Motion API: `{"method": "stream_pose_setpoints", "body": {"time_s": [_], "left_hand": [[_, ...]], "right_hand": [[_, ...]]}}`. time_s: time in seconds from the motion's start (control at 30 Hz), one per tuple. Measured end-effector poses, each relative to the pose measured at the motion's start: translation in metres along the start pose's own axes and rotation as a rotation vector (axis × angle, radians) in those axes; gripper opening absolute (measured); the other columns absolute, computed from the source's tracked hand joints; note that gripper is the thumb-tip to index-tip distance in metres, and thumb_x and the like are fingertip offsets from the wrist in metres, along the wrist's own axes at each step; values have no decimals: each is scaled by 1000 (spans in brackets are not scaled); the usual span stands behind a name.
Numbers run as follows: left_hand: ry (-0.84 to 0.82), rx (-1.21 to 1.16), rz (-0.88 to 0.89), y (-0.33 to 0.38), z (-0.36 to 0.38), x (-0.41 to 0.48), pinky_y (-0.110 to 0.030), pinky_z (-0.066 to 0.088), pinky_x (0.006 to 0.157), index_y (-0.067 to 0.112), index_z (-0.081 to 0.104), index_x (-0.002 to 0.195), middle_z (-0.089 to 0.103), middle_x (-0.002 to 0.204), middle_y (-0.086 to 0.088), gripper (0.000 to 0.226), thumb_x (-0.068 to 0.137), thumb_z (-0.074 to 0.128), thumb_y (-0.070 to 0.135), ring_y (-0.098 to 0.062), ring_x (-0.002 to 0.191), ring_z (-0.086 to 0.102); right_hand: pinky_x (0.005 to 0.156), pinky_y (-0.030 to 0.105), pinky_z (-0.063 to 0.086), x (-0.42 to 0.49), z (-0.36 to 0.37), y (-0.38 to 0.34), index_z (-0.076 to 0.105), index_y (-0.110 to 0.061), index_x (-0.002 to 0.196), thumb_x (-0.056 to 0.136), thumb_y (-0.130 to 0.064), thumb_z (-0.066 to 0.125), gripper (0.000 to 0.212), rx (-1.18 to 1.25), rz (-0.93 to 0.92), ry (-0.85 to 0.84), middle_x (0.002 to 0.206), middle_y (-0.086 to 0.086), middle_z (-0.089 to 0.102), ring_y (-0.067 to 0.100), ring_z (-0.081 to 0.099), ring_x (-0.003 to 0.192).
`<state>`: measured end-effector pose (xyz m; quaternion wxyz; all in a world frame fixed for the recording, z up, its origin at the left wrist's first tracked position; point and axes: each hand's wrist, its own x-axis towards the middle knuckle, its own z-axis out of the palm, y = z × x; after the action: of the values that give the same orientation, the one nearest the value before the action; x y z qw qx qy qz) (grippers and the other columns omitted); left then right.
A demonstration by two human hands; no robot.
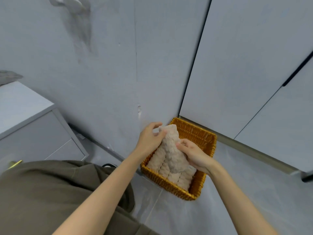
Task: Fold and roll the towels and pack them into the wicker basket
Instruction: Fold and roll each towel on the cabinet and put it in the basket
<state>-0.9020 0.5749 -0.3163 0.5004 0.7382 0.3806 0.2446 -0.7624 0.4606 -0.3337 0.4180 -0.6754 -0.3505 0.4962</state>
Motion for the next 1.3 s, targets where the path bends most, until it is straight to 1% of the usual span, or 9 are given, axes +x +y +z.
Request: {"method": "stream_pose_setpoints", "body": {"time_s": [0.13, 0.27, 0.47, 0.6, 0.87, 0.97, 1.07, 1.17, 1.3], "left_hand": [[-111, 136, -43, -29, 15, 5, -13, 37, 89, 13, 50, 133, 54, 133, 0, 38, 97, 52, 23, -3, 110, 50], [-269, 381, -67, -67, 23, 6, -24, 39, 97, 13, 48, 137, 54, 135, -4, 39, 99, 46, 21, -18, 121, 52], [-471, 658, -104, -117, 25, 5, -41, 48, 92, 12, 54, 125, 56, 125, -8, 31, 99, 41, 21, -26, 109, 56], [-487, 677, -106, -136, 23, 6, -39, 50, 87, 10, 56, 121, 57, 119, -6, 27, 99, 41, 16, -23, 104, 57], [-490, 644, -116, -144, 25, 11, -40, 46, 95, 13, 49, 131, 49, 130, -4, 33, 99, 44, 21, -21, 113, 52], [-485, 633, -119, -143, 28, 13, -41, 45, 96, 13, 48, 131, 49, 132, -5, 33, 99, 43, 20, -22, 115, 51], [-484, 636, -119, -142, 29, 13, -41, 46, 94, 11, 51, 127, 50, 130, -6, 30, 98, 44, 19, -22, 113, 52], [-483, 625, -110, -140, 28, 13, -40, 45, 96, 11, 50, 129, 49, 132, -5, 33, 99, 43, 20, -21, 115, 51], [-474, 607, -103, -138, 27, 12, -38, 44, 99, 14, 46, 137, 46, 137, -4, 38, 99, 43, 21, -20, 119, 50]], "right_hand": [[40, 12, 34, 16, 2, 36, 45, -12, 63, 104, -18, 36, 42, 98, 132, 139, 45, -8, 48, 0, 43, 35], [46, 21, 36, 57, 4, 92, 38, -15, 59, 103, -22, 39, 45, 191, 315, 353, 51, 1, 40, 4, 40, 34], [71, 35, 55, 121, 24, 173, 49, -9, 102, 100, -30, 44, 22, 327, 526, 469, 95, 12, 58, 25, 61, 86], [90, 45, 54, 161, 34, 240, 47, -7, 131, 96, -32, 45, 43, 403, 601, 520, 120, 15, 60, 28, 61, 102], [71, 39, 56, 176, 69, 213, 43, -1, 131, 99, -15, 48, 35, 621, 601, 595, 125, 19, 57, 31, 60, 107], [88, 38, 50, 175, 71, 211, 39, -5, 131, 97, -16, 49, 37, 373, 643, 641, 127, 16, 52, 30, 55, 110], [103, 40, 39, 162, 62, 205, 35, -13, 133, 87, -3, 54, 51, -237, 407, 690, 133, 14, 41, 31, 43, 123], [114, 40, 23, 154, 49, 200, 29, -17, 145, 79, 0, 57, 74, -556, 199, 373, 151, 9, 15, 33, 17, 140], [119, 39, 14, 157, 41, 208, 7, -15, 154, 77, -22, 76, 104, -684, 306, 27, 159, 2, -14, 31, -5, 147]]}}
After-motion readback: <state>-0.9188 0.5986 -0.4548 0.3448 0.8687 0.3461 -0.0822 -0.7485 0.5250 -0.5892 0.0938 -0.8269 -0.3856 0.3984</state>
